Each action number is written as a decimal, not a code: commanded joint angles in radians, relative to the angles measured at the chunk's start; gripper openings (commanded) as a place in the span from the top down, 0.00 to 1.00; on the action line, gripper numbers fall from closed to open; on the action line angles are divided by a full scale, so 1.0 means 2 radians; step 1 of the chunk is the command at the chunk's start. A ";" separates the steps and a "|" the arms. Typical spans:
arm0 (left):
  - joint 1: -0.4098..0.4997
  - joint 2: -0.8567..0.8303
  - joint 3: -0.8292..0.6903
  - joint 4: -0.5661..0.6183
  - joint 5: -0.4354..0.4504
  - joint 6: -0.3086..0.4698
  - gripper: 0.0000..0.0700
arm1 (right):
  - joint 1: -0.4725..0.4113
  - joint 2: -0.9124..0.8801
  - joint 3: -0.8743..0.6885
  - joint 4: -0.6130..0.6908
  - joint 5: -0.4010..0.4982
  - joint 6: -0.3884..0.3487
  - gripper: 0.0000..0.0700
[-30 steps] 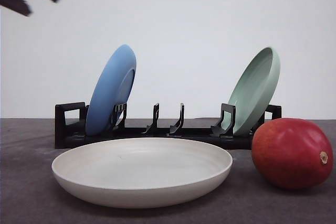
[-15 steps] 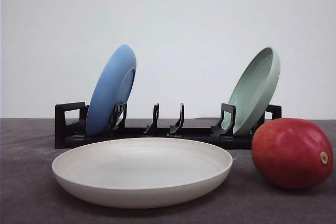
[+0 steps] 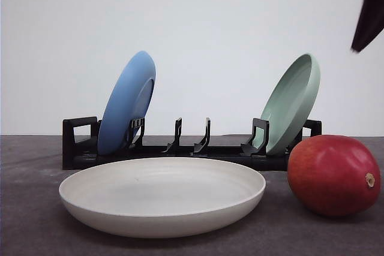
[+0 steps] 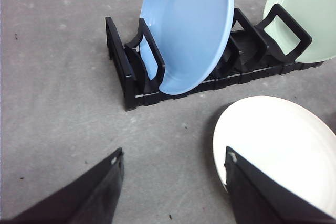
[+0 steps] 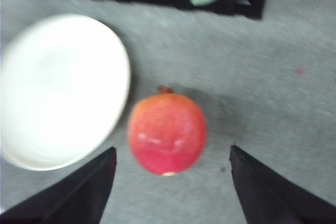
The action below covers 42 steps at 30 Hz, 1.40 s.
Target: Place pomegranate in white plate
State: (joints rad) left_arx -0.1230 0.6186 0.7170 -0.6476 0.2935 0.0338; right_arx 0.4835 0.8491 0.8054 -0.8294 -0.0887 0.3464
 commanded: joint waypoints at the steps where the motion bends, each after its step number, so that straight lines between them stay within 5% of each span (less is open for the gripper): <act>1: -0.002 0.001 0.003 0.006 0.001 0.005 0.50 | 0.014 0.028 0.016 0.001 0.012 0.007 0.38; 8: -0.002 0.001 0.003 0.006 -0.001 0.005 0.50 | 0.050 0.130 0.041 0.009 0.035 0.013 0.37; 13: -0.002 0.001 0.003 0.006 -0.002 0.005 0.50 | 0.064 0.184 0.041 0.022 0.049 0.020 0.19; 21: -0.002 0.001 0.003 0.006 -0.003 0.005 0.50 | 0.068 0.241 0.041 0.054 0.056 0.019 0.15; 31: -0.002 0.001 0.003 0.006 -0.003 0.005 0.49 | 0.068 0.295 0.041 0.075 0.052 0.019 0.16; 36: -0.002 0.001 0.003 0.006 -0.003 0.005 0.50 | 0.068 0.302 0.042 0.066 0.036 0.019 0.31; 42: -0.002 0.001 0.003 0.006 -0.003 0.005 0.50 | 0.064 0.302 0.070 0.021 0.017 -0.002 0.32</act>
State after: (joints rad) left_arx -0.1230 0.6186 0.7170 -0.6472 0.2905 0.0341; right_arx 0.6075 1.4380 0.9126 -0.7986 -0.0559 0.3648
